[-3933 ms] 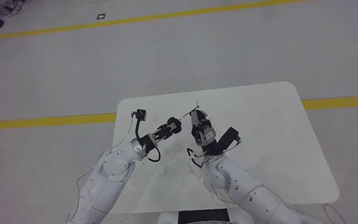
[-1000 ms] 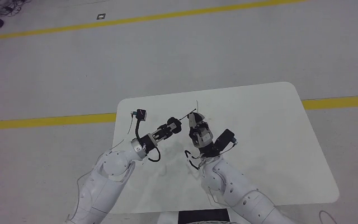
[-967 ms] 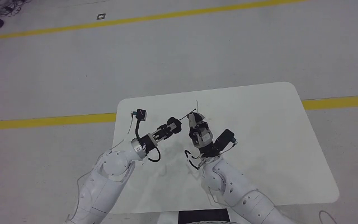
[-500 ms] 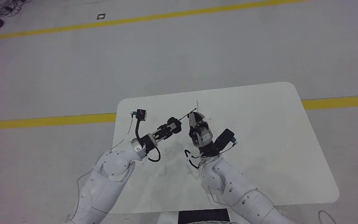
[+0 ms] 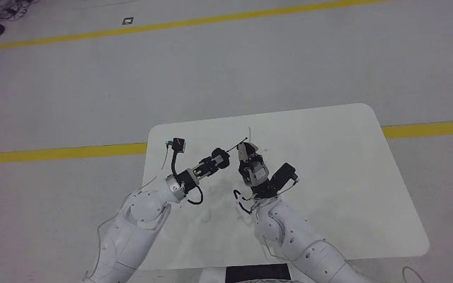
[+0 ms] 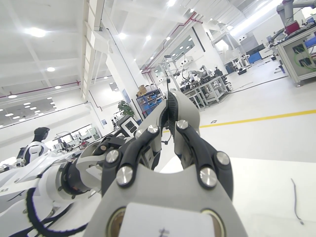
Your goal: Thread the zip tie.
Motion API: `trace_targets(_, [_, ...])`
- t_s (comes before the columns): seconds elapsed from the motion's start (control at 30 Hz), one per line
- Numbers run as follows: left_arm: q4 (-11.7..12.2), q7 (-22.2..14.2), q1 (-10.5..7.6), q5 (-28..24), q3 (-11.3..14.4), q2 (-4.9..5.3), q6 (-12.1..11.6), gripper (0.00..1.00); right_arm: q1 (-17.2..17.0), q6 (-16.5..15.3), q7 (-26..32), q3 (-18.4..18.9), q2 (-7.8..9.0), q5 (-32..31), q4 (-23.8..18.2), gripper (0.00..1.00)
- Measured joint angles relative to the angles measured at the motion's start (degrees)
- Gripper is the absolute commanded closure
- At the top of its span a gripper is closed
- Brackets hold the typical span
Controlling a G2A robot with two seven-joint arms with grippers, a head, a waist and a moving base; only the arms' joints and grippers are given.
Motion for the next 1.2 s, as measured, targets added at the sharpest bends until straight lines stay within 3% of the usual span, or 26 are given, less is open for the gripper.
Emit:
trace_targets(0.33, [0.0, 0.0, 0.0, 0.0, 0.0, 0.0, 0.0, 1.0, 0.03, -1.68, -1.19, -0.3, -0.51, 0.47, 0.28, 1.0])
trace_targets(1.2, [0.0, 0.0, 0.0, 0.0, 0.0, 0.0, 0.0, 1.0, 0.53, -1.53, -0.04, -0.27, -1.58, -0.05, 2.7, 1.0])
